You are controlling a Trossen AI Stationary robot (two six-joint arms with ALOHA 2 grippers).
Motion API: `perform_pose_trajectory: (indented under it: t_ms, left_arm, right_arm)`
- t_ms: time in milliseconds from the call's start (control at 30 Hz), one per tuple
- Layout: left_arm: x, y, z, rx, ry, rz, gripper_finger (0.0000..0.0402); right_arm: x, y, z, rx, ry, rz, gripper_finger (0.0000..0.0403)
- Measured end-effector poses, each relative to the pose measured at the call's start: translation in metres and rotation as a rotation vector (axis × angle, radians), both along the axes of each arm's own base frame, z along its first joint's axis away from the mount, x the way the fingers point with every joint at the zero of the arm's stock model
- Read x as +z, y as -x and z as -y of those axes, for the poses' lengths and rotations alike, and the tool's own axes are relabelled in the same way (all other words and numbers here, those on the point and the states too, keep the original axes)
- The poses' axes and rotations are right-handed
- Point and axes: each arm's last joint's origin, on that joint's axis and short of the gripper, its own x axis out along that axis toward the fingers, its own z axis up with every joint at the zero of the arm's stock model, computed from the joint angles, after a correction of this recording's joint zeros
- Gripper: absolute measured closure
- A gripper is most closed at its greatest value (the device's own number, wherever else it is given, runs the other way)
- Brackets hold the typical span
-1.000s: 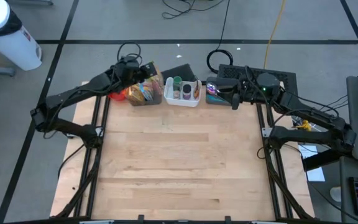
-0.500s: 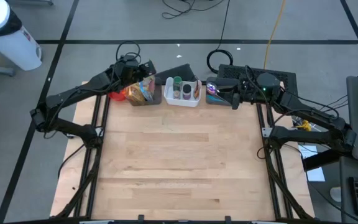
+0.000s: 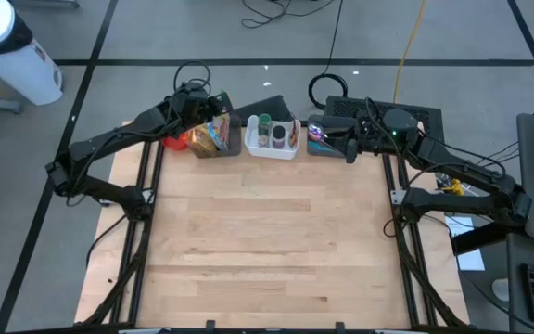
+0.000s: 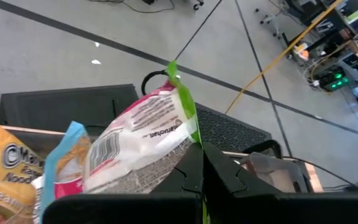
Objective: Pick & Place Food Item
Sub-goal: Put the green noodle pack into the left black bin
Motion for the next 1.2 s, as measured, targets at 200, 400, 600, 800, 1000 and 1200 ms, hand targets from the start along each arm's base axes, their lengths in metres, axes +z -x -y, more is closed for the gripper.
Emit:
perform_pose_trajectory:
  t_ms: [200,400,600,800,1000,1200]
  left_arm:
    - [-0.003,0.004,-0.003,0.027,0.014,-0.032,0.0401]
    - [-0.007,0.003,-0.006,0.025,0.024,-0.052,0.0401]
    - [-0.017,-0.002,-0.012,0.026,0.054,-0.082,0.0401]
    - [-0.030,-0.012,-0.018,0.010,0.084,-0.098,0.0401]
    - [-0.038,-0.017,-0.020,-0.006,0.105,-0.112,0.0401]
    - [-0.041,-0.018,-0.021,-0.007,0.109,-0.129,0.0401]
  right_arm:
    - [0.000,0.000,0.000,0.000,0.000,0.000,0.0234]
    - [0.000,0.000,0.000,0.000,-0.003,0.001,0.0234]
    - [0.000,0.000,0.000,0.000,-0.007,0.002,0.0234]
    - [0.000,0.000,0.000,0.001,-0.009,0.002,0.0234]
    - [0.000,0.000,0.000,0.001,-0.009,0.002,0.0234]
    - [0.000,0.000,0.000,0.001,-0.009,0.002,0.0234]
